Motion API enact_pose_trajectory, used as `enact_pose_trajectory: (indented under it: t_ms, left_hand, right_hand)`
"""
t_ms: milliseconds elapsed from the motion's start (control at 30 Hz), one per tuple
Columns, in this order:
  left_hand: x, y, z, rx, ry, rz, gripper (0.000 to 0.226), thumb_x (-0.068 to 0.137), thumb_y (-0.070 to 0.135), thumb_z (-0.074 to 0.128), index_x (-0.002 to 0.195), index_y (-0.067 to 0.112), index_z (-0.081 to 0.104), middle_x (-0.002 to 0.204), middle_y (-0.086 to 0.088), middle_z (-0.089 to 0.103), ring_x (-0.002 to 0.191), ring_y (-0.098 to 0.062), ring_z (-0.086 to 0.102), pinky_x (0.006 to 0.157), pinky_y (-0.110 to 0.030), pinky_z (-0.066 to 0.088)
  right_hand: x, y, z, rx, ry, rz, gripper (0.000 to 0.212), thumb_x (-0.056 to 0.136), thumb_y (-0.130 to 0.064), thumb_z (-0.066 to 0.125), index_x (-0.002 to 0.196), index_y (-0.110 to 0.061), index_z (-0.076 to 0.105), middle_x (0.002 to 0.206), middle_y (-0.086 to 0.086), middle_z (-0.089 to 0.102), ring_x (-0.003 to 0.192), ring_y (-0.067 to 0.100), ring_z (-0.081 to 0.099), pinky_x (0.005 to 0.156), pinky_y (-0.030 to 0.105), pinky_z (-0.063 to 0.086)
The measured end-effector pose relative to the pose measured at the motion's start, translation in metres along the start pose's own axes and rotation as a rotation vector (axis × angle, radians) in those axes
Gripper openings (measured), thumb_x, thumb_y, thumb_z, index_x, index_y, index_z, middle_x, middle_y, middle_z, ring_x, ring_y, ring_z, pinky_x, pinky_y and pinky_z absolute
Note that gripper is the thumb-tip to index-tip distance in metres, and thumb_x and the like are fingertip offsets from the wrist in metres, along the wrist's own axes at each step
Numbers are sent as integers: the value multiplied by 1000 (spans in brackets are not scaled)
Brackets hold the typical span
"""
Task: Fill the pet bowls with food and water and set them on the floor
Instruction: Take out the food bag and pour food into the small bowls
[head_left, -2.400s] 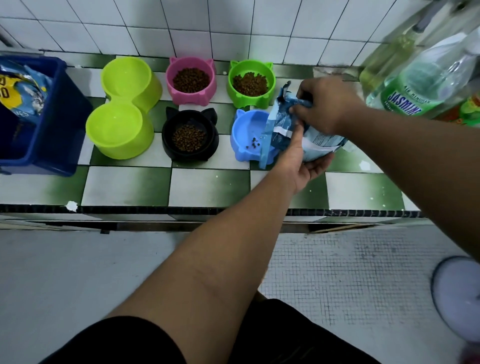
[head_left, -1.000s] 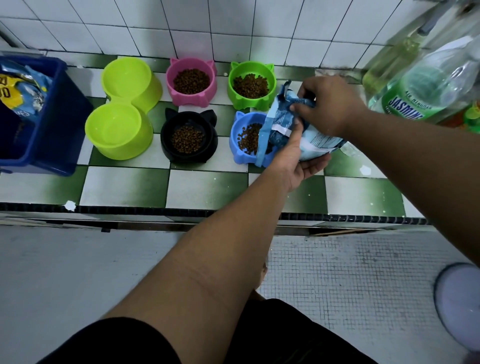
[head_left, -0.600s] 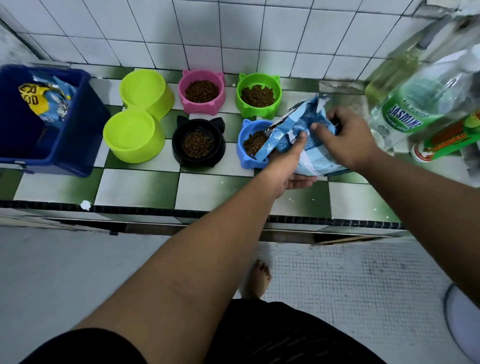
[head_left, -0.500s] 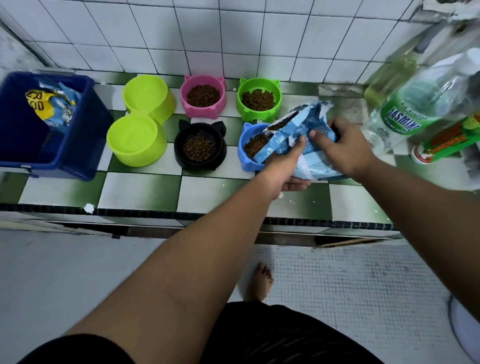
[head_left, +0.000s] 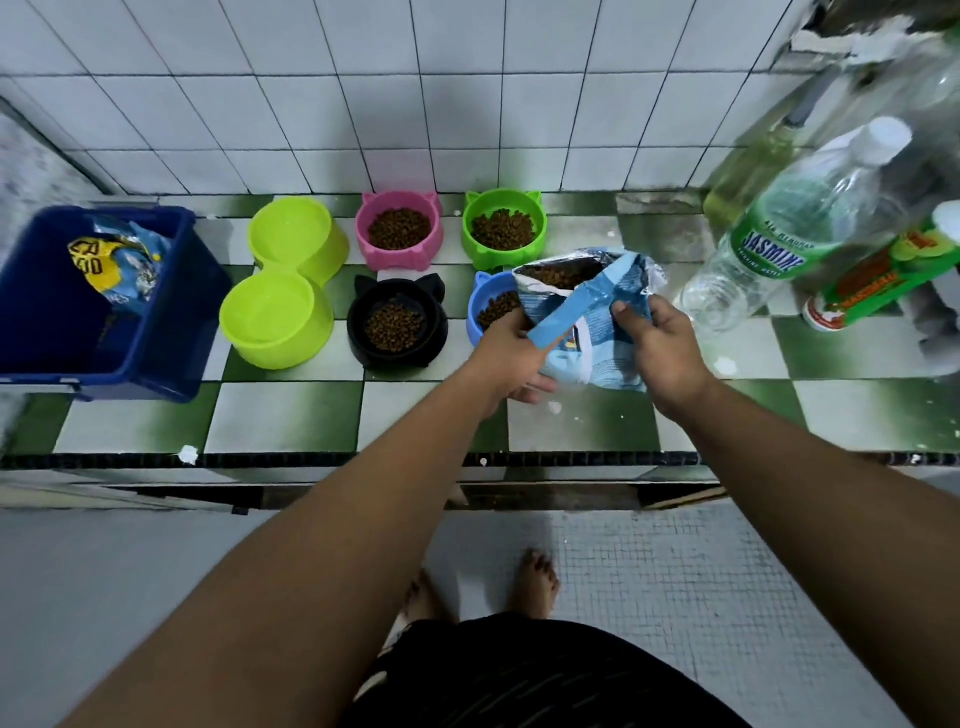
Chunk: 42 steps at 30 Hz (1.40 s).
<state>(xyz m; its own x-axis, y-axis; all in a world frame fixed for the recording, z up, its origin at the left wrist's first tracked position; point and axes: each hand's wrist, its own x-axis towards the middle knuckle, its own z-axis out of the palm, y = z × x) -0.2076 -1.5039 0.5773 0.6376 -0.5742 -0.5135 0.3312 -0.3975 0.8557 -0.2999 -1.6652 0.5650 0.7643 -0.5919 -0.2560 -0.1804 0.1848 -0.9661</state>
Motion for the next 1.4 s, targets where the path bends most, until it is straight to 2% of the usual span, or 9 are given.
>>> enact_pose_trajectory:
  t_ms: [167,300,433,533,733,933,1067,1233,1400]
  left_hand:
    - [-2,9,-20,54,89,129,32,100,63,47,116,38,59,89,10,69,52,-10,59,40,-16,33]
    - [2,18,-29,-117,106,280,27,106,34,52,121,16,65,81,11,73,59,1,64,52,-17,49]
    - [6,23,-32,-208,162,318,29,102,22,61,123,4,66,107,-14,74,82,-11,69,62,-23,53]
    - [6,23,-36,-288,289,322,16,102,14,60,114,9,69,93,0,72,70,-2,66,56,-20,54]
    - [2,23,-42,-442,353,327,13,103,21,60,109,19,71,105,-3,73,97,-19,66,89,-41,58]
    - [3,33,-44,-513,397,312,14,102,20,60,102,25,73,105,-3,75,93,-19,68,71,-34,56]
    - [1,41,-49,-504,406,331,18,100,18,60,97,31,73,114,-9,75,103,-27,69,76,-41,58]
    - [-2,43,-56,-504,450,326,18,92,29,66,86,44,73,104,1,78,106,-29,72,89,-51,59]
    - [-4,37,-74,-510,456,357,13,94,32,64,86,37,72,106,-7,77,109,-40,70,91,-67,54]
  right_hand:
    - [0,-8,4,80,39,-19,16,93,-23,63,85,-27,77,91,1,78,81,20,73,83,44,58]
    - [-1,-16,9,103,42,-35,23,98,-19,60,84,-27,77,91,1,78,82,21,72,83,44,58]
    - [-1,-21,16,64,28,-60,21,99,-17,60,82,-19,71,86,0,77,79,19,70,79,39,57]
    - [-1,-26,19,59,-13,-88,17,100,-21,60,88,-19,71,88,-3,77,80,15,71,74,33,58]
    - [1,-35,27,64,-63,-119,15,101,-21,59,97,-17,72,93,-1,78,84,16,72,75,33,60]
    - [6,-46,38,27,-62,-121,18,101,-20,58,89,-9,64,89,10,68,82,22,62,77,37,52]
    - [10,-52,47,13,-64,-122,20,100,-20,59,82,-18,67,82,-4,77,75,13,71,69,28,58]
    - [14,-53,59,2,-76,-112,16,99,-22,60,85,-21,68,86,-3,78,80,15,74,73,34,60]
    - [13,-55,82,-23,-72,-108,16,99,-20,60,93,-6,66,91,7,75,80,23,69,80,48,58]
